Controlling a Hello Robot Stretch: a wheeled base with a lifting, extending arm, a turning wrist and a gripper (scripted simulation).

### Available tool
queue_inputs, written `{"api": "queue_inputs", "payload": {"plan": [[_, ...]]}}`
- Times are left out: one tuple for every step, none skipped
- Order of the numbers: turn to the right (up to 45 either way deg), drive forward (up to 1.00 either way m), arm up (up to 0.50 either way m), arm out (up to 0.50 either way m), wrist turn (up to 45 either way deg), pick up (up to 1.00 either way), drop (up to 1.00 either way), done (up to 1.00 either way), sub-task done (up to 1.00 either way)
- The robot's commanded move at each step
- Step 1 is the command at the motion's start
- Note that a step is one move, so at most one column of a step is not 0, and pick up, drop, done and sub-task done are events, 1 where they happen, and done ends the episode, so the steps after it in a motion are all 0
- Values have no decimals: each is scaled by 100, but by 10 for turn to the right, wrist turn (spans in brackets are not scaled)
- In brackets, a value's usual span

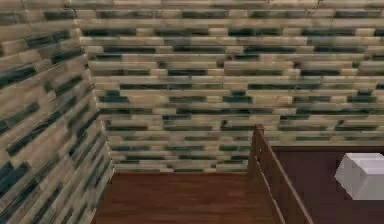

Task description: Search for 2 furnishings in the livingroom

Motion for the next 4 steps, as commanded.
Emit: {"api": "queue_inputs", "payload": {"plan": [[-450,0,0,0,0,0,0,0,0],[-450,0,0,0,0,0,0,0,0],[-150,0,0,0,0,0,0,0,0],[0,50,0,0,0,0,0,0,0]]}}
